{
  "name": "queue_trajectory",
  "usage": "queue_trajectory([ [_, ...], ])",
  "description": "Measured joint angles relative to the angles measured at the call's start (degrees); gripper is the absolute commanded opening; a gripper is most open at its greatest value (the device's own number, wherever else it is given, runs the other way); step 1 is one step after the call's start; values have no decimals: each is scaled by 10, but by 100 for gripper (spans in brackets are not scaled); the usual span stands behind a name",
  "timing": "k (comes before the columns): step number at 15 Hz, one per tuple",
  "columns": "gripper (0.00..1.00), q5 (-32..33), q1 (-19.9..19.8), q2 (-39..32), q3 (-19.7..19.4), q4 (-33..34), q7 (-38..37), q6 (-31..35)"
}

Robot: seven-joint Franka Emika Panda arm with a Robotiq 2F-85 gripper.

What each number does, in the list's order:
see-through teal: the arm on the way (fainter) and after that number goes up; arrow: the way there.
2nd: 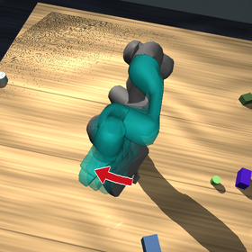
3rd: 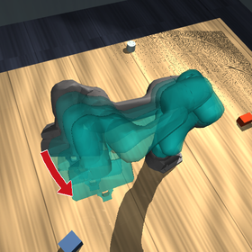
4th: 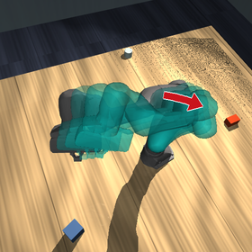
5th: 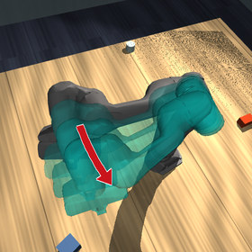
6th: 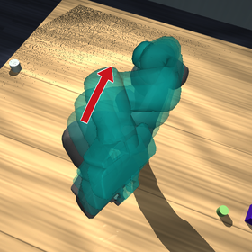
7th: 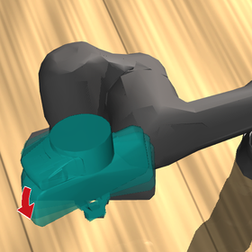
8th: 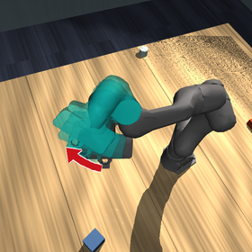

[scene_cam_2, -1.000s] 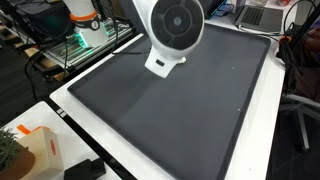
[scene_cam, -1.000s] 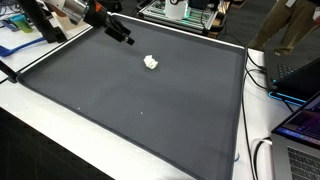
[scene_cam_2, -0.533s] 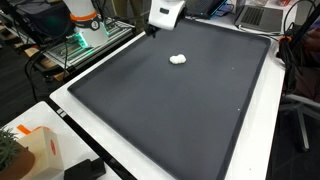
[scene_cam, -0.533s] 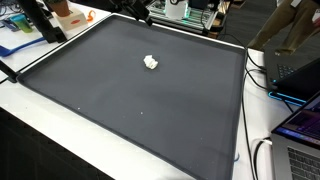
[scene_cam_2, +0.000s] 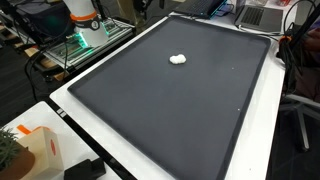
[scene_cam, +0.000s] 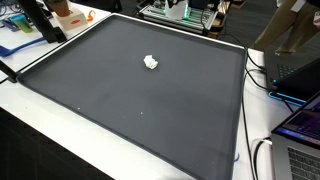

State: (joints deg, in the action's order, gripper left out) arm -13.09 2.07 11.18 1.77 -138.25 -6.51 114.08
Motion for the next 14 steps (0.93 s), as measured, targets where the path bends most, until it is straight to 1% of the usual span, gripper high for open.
queue_trajectory([
  [1,100,-1,1,25,1,-18,1,15],
  [3,100,-1,0,56,0,-35,3,20],
  [7,100,-1,0,59,0,-40,6,25],
  [8,100,-1,0,59,0,-38,6,28],
  [10,100,-1,1,61,4,-23,6,62],
  [11,100,11,0,63,9,-12,3,70],
  [14,100,27,0,71,17,3,-3,70],
])
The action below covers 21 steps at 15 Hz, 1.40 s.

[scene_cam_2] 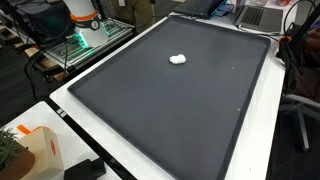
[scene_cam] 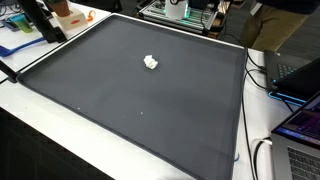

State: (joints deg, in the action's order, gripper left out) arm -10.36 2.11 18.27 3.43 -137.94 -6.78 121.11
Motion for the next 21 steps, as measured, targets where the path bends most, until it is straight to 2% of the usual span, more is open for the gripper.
queue_trajectory([
  [7,100,-1,0,-2,0,0,-8,-6],
  [13,100,-1,-11,-37,-18,46,-16,-103],
  [14,75,-1,-14,-46,-22,61,-21,-120],
  [15,74,-1,-18,-54,-25,75,-24,-136],
  [21,28,-2,-38,-103,-48,146,-32,-184],
])
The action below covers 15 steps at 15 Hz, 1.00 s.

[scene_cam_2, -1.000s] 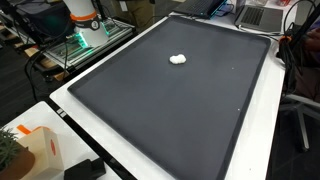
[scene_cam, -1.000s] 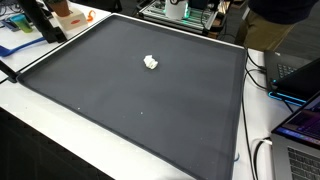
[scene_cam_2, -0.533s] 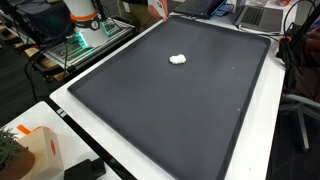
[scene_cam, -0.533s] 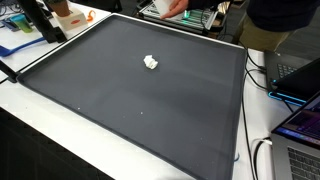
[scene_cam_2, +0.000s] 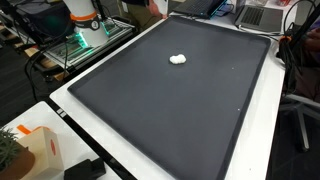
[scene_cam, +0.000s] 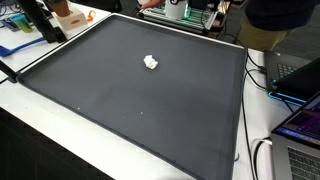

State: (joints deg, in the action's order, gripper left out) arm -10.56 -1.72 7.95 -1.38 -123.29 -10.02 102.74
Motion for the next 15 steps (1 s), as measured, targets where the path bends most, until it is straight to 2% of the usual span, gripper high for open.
queue_trajectory([
  [3,4,0,-8,-21,-9,22,0,-9],
  [4,1,0,-11,-27,-11,28,0,-10],
  [15,4,-5,-23,-61,-27,71,-4,-27],
])
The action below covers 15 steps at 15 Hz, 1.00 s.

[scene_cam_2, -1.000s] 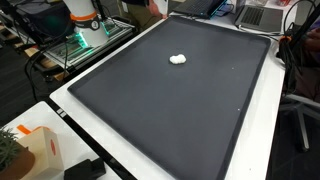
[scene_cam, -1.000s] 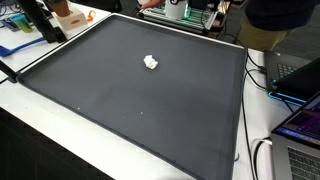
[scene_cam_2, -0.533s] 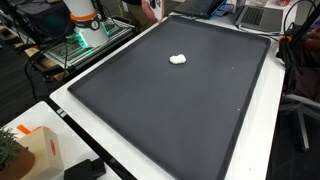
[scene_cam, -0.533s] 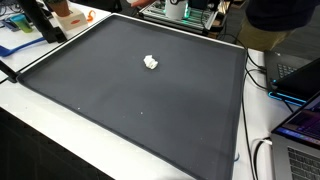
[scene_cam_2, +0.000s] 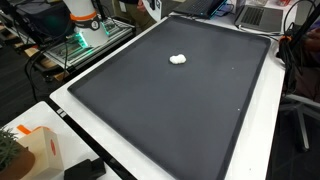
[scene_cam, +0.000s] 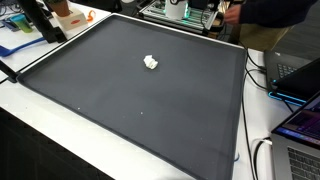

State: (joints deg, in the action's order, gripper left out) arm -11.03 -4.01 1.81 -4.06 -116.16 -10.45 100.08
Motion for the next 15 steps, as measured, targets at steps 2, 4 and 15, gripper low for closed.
queue_trajectory([
  [2,4,0,0,0,0,3,0,-3],
  [4,4,0,0,0,0,3,0,-4],
  [15,1,0,0,0,0,3,0,-4],
])
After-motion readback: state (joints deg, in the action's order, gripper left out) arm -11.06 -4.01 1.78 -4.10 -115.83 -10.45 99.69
